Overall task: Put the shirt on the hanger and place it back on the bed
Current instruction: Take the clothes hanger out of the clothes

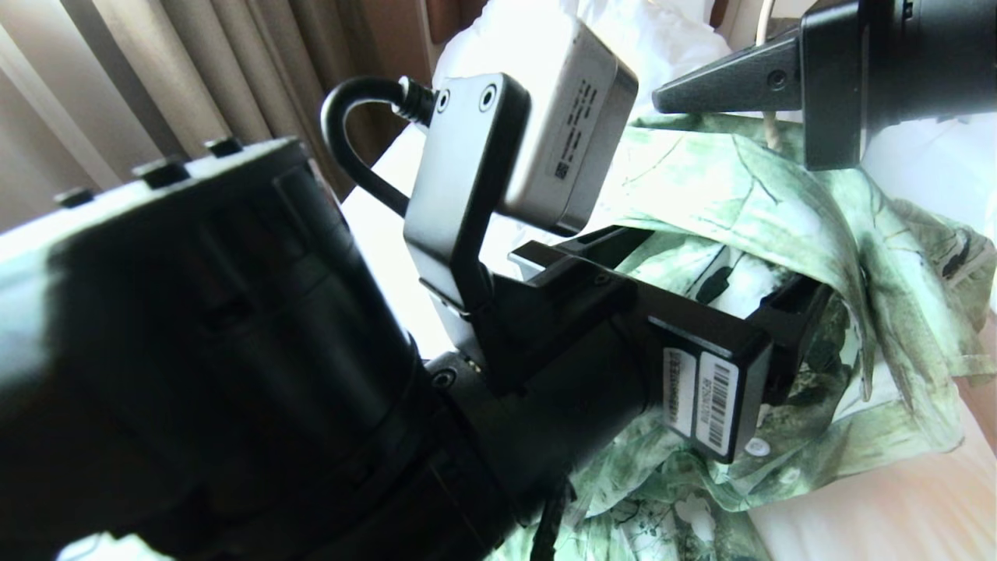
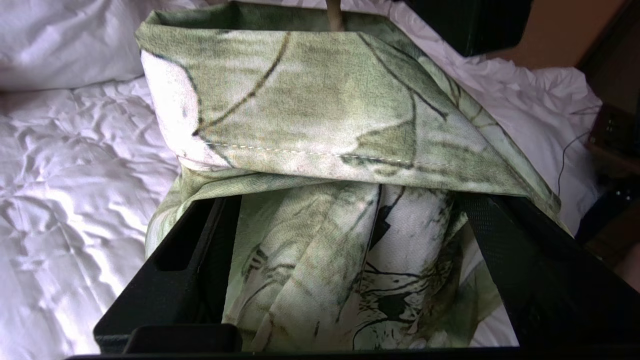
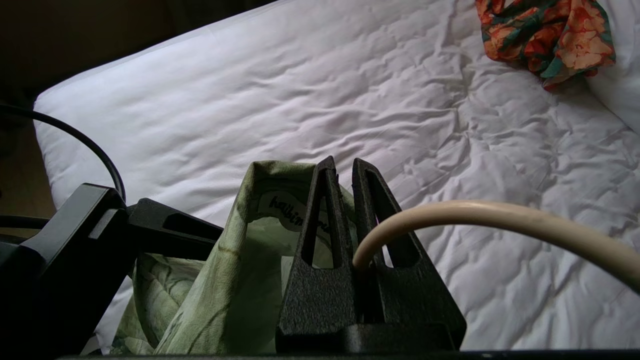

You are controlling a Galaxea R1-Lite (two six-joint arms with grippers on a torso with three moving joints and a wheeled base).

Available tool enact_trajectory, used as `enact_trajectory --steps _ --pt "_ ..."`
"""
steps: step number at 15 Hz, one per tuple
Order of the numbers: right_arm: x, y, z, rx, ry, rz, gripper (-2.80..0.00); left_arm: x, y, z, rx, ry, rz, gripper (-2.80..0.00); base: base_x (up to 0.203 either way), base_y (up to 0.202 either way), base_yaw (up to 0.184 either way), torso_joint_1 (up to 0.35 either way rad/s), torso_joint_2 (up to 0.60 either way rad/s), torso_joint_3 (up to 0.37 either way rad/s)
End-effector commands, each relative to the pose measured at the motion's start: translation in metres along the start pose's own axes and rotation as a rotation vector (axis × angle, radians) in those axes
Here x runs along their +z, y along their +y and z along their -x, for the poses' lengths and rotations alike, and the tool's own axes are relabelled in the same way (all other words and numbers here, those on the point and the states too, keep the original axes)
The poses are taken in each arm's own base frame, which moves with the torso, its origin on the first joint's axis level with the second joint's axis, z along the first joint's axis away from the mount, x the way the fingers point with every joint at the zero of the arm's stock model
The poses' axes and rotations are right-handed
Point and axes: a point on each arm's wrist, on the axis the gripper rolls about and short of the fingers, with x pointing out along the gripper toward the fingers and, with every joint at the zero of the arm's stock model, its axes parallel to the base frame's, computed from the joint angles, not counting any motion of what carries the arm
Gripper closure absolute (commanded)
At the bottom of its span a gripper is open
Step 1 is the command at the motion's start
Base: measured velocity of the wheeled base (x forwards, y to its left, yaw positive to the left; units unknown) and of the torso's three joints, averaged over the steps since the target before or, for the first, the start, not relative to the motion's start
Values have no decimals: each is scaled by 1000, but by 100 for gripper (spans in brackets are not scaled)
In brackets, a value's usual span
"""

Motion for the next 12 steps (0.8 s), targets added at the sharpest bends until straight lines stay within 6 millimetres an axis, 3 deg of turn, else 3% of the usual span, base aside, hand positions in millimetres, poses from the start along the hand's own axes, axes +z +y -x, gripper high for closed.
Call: enact_trajectory --steps 1,6,10,12 --pt "0 0 1 2 2 -12 0 3 2 5 -3 33 -11 -280 0 0 0 0 0 0" --pt "-1 1 2 36 -1 -73 0 12 11 5 17 85 -50 -280 0 0 0 0 0 0" --pt "0 1 2 62 -10 -93 0 32 12 24 65 137 -65 -280 0 0 0 0 0 0" --pt "0 1 3 62 -10 -93 0 37 12 23 58 123 -81 -280 0 0 0 0 0 0"
